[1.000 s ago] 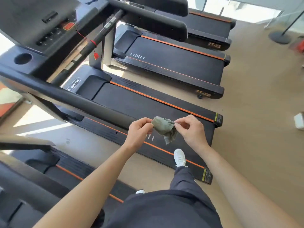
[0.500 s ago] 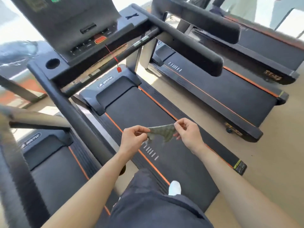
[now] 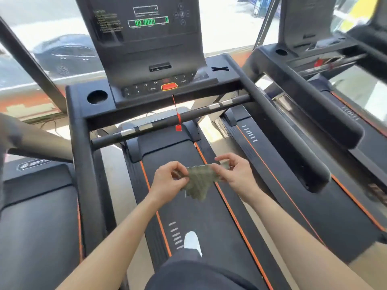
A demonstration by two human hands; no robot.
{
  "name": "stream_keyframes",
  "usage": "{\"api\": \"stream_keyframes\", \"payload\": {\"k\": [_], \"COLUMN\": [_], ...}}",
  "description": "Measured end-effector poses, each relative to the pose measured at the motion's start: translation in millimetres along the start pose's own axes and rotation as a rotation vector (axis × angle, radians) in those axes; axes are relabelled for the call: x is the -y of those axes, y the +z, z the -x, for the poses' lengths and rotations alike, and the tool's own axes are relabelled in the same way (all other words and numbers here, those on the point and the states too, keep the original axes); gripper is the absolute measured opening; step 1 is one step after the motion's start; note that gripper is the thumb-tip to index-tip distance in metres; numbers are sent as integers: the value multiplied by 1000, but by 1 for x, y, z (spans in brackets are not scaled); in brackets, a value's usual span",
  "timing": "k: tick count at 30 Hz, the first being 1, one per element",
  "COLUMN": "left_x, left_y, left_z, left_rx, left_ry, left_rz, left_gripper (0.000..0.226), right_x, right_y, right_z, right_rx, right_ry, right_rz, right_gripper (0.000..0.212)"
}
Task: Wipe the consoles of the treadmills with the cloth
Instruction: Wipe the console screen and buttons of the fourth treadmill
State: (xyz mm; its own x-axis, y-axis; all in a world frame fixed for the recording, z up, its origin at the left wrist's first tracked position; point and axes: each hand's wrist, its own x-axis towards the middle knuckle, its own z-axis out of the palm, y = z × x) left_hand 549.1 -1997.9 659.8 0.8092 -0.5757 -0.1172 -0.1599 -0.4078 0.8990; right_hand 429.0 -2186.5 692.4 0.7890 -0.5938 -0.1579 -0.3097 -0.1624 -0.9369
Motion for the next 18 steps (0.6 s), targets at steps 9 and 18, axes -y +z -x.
{"api": "stream_keyframes", "payload": {"k": [9,18], "left_x": [-30,-83], "left_y": [-18,-8], "left_z": [-138,-275], "left_rx": [-46,-223], "left_ry": [172,211], "left_rz": [-76,-16], "left_gripper": [46,22], "right_x": [58,93], "right_y": [-23,-42], "right_z": [-163,-307], "right_rx": [194,363], "right_ry": [-186,234], "right_rz": [641,-235], "right_gripper": [13,24]}}
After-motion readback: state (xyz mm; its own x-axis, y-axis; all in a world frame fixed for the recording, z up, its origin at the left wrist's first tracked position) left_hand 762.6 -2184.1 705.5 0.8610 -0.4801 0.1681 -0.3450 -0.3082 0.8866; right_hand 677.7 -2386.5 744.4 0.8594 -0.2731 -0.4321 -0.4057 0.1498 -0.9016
